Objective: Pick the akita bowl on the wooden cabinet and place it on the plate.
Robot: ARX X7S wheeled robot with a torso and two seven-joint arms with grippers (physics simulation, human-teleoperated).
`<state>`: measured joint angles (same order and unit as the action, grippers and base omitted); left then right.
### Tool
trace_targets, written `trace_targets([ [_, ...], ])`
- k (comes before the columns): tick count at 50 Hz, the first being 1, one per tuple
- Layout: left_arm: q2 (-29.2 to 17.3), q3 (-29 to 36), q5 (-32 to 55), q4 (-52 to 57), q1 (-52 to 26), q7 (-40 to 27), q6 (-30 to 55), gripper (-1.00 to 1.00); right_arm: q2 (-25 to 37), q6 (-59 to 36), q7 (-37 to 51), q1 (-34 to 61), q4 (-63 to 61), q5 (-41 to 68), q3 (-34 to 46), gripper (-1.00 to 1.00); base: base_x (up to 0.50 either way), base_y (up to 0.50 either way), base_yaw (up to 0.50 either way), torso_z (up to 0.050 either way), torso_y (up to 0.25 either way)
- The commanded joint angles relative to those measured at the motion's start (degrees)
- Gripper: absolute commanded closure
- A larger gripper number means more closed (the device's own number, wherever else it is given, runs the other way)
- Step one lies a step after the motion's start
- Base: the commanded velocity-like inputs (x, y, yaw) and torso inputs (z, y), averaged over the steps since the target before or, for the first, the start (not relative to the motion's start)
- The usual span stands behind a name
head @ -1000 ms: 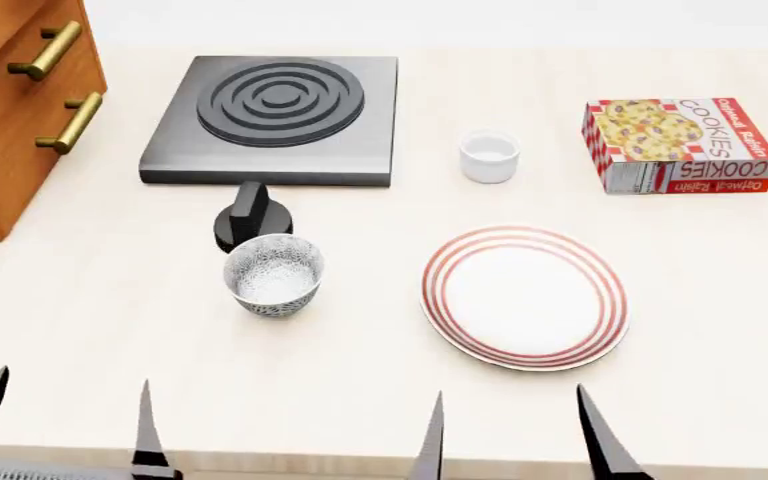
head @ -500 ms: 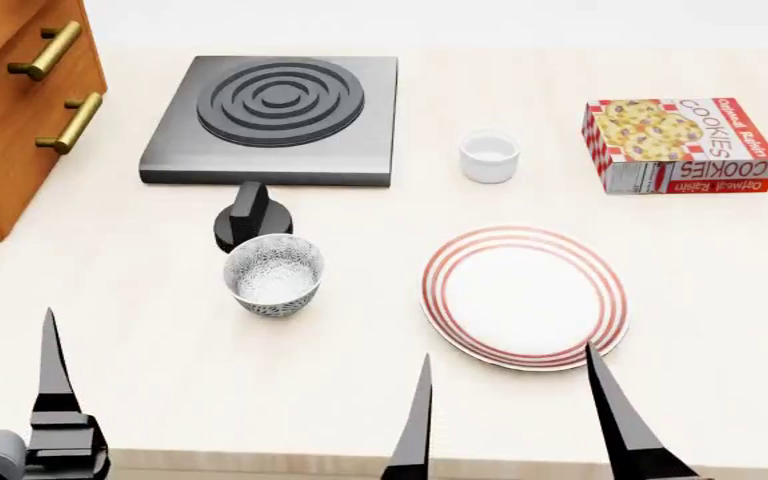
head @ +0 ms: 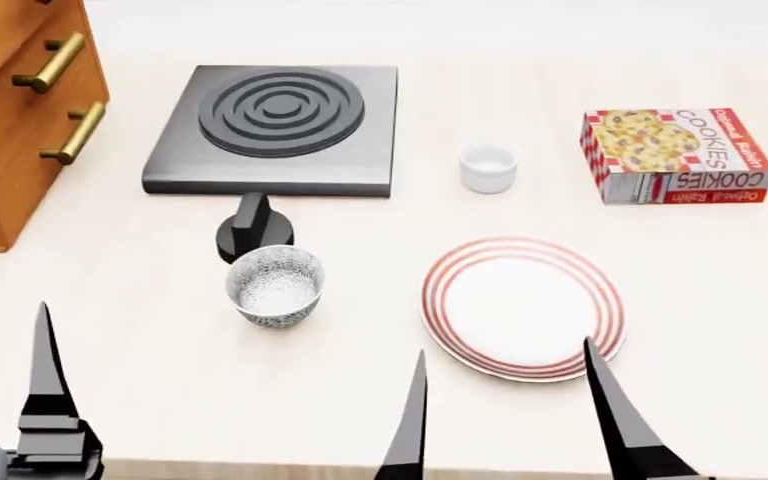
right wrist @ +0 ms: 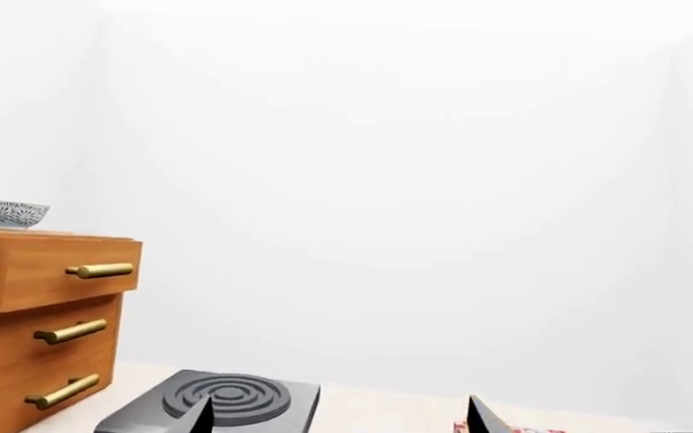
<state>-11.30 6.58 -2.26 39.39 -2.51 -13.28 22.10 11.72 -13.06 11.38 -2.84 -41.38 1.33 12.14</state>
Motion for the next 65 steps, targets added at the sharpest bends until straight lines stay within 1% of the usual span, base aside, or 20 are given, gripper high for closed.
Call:
trace_targets([
  [1, -0.61, -0.21, 1.34, 0.74, 0.47, 0.19, -0.91, -1.0, 0.34, -0.57, 0.28, 0.2, 0.2, 0.45, 0.55, -1.0, 0.0, 0.0, 0.0, 0.05, 0.029],
  [5, -0.64, 0.01, 1.41, 0.29, 0.4, 0.03, -1.1, -1.0, 0.23, -0.72, 0.84, 0.05, -0.09, 1.17, -0.26, -1.0, 0.0, 0.0, 0.0, 0.05, 0.03],
  [16, -0.84, 0.19, 1.74, 0.48, 0.17, -0.38, -0.38, -1.0, 0.68, -0.83, 2.31, 0.16, -0.13, -1.47, 0.78, -1.0, 0.0, 0.0, 0.0, 0.05, 0.03],
  [20, -0.69, 0.11, 1.43, 0.73, -0.48, -1.0, 2.09, -1.0, 0.77, -0.7, 2.71, 0.1, -0.36, -1.51, 0.61, -1.0, 0.0, 0.0, 0.0, 0.05, 0.03],
  [21, 0.26, -0.98, 2.04, 0.92, -1.36, -1.84, 5.03, -1.0, 0.79, -0.6, 3.04, 0.09, -0.53, -1.91, 0.53, -1.0, 0.0, 0.0, 0.0, 0.022, 0.0],
  [26, -0.15, -0.4, 1.93, 1.08, -0.98, -1.77, 3.86, -1.0, 0.92, -0.51, 4.08, -0.04, -0.96, -3.53, 0.86, -1.0, 0.0, 0.04, 0.0, 0.0, 0.0],
  [38, -0.42, -0.52, 2.42, 1.38, -0.92, -2.28, 4.34, -1.0, 1.49, 0.31, 5.05, -0.41, -1.56, -4.75, 1.3, -1.0, 0.02, 0.48, 0.0, 0.0, 0.0],
  [65, -1.48, 0.19, 4.03, 0.64, -1.01, -3.15, 3.26, -1.0, 2.5, 0.68, 5.37, -0.19, -1.18, -3.59, 2.03, -1.0, 0.05, 0.5, 0.0, 0.0, 0.0],
])
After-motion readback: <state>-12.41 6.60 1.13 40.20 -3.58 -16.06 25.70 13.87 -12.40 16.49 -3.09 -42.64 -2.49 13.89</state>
